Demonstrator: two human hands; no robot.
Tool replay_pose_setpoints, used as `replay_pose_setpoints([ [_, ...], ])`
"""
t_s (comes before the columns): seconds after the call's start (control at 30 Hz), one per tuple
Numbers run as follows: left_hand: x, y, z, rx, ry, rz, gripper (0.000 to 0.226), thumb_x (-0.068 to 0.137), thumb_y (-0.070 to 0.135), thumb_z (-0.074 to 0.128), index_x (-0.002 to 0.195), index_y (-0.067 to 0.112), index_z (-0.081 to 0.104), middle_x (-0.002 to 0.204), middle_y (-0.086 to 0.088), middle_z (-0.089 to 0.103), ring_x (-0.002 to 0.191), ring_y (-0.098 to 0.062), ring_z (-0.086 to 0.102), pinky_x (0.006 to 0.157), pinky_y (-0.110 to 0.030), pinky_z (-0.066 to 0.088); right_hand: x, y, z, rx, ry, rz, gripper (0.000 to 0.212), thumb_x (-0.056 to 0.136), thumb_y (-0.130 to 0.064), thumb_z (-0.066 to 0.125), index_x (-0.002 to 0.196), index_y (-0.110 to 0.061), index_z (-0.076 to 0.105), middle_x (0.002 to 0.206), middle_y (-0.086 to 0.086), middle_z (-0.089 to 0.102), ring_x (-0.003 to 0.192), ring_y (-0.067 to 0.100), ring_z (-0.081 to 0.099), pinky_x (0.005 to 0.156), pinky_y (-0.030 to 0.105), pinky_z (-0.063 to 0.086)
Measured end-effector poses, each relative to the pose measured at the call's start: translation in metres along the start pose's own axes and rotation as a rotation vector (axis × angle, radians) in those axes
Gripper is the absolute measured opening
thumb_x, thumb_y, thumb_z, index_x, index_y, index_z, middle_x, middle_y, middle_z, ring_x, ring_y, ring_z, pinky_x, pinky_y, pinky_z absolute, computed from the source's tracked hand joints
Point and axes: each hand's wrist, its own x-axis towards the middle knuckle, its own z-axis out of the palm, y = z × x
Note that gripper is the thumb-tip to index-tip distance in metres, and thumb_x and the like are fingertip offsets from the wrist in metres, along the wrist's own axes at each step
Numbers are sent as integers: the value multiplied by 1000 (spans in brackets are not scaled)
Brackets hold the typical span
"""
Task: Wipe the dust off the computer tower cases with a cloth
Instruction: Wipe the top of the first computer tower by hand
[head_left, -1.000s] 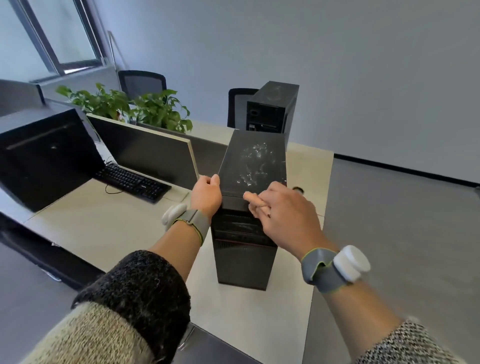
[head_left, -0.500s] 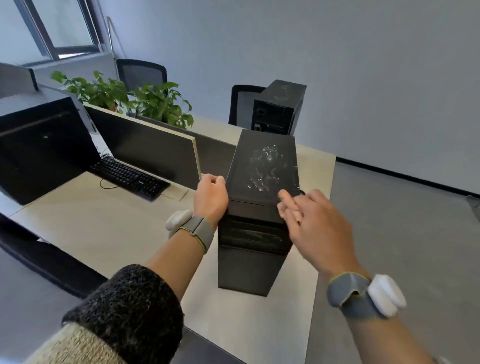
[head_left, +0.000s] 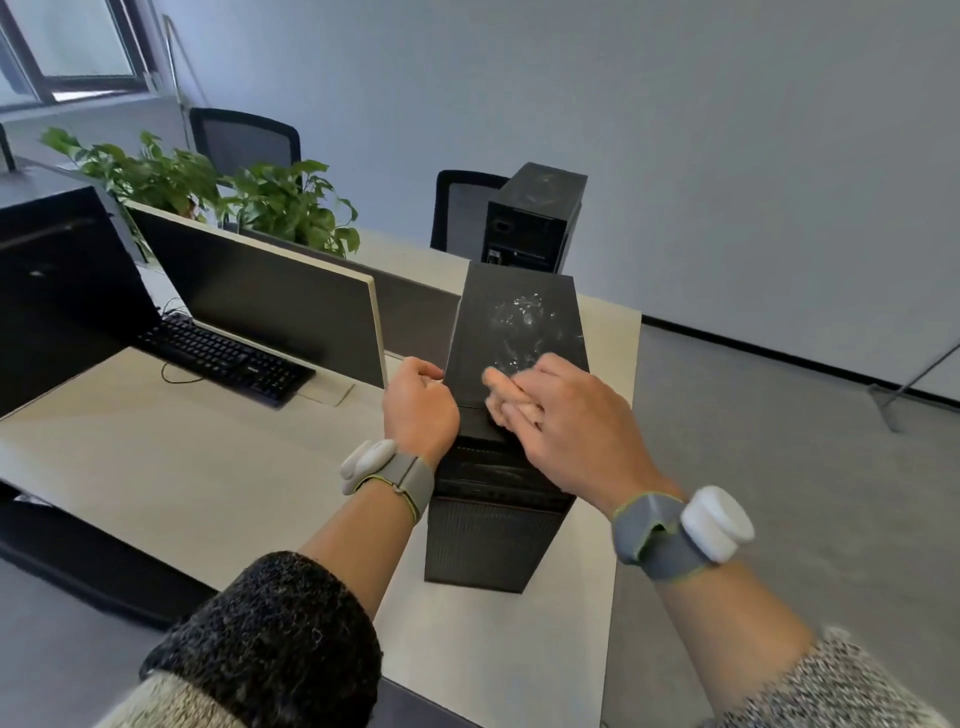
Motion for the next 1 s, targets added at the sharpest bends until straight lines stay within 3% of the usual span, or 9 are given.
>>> replay_pose_setpoints([
  [0.1,1,-1,0,-26,-12,-1,24,83,15,46,97,21,66,99,-4,69,98,-26,63,90,-49,56,26,-24,11,40,-71,-40,17,103,-39,57,98,-28,68,97,-8,51,85,21,60,66,37,49],
  [0.2,-2,2,-3,21,-4,9,23,89,14,46,100,19,65,101,-3,67,98,-26,62,86,-41,53,24,-15,12,41,-141,3,22,103,-44,55,92,-28,67,92,-6,50,83,23,59,67,39,50],
  [0.3,-1,2,-2,82,36,59,26,103,8,39,113,14,62,108,-5,63,101,-24,57,82,-36,44,-2,28,-16,-28,-141,177,32,100,-49,58,76,-27,61,83,-7,55,77,22,60,63,35,48],
  [0.43,-3,3,2,131,53,114,27,108,17,35,112,15,61,107,-4,64,100,-24,58,84,-39,47,-11,56,-49,-289,-107,411,36,103,-41,50,77,-19,62,86,1,63,74,30,61,59,33,41],
  [0.5,-3,4,1,157,57,121,26,108,19,35,111,14,61,108,-4,65,100,-25,58,86,-42,49,-4,28,-47,-204,-68,279,32,105,-39,46,80,-20,52,87,-1,53,81,31,60,63,36,44],
  [0.63,-2,5,0,200,35,120,27,107,22,35,107,12,60,108,-9,67,103,-32,59,89,-45,49,17,-28,-16,-55,-94,25,18,107,-37,51,103,-26,64,98,-6,47,97,27,61,71,40,49],
  [0.77,0,4,1,192,36,112,28,103,25,35,100,15,61,101,-7,68,99,-32,59,87,-47,50,28,-30,6,-31,-147,-8,22,107,-37,49,89,-27,57,96,-5,44,89,29,62,64,37,41],
  [0.87,3,0,2,218,47,111,29,108,24,33,100,14,59,99,-6,64,94,-29,57,79,-39,43,18,-6,-11,-85,-177,89,27,104,-43,52,80,-30,52,94,-4,50,88,29,63,70,40,53],
  [1.0,3,0,3,201,43,127,29,108,24,32,99,16,58,97,-6,64,94,-30,57,82,-43,48,2,37,-50,-264,-187,351,31,104,-39,52,81,-20,62,94,2,66,77,30,66,69,38,57],
])
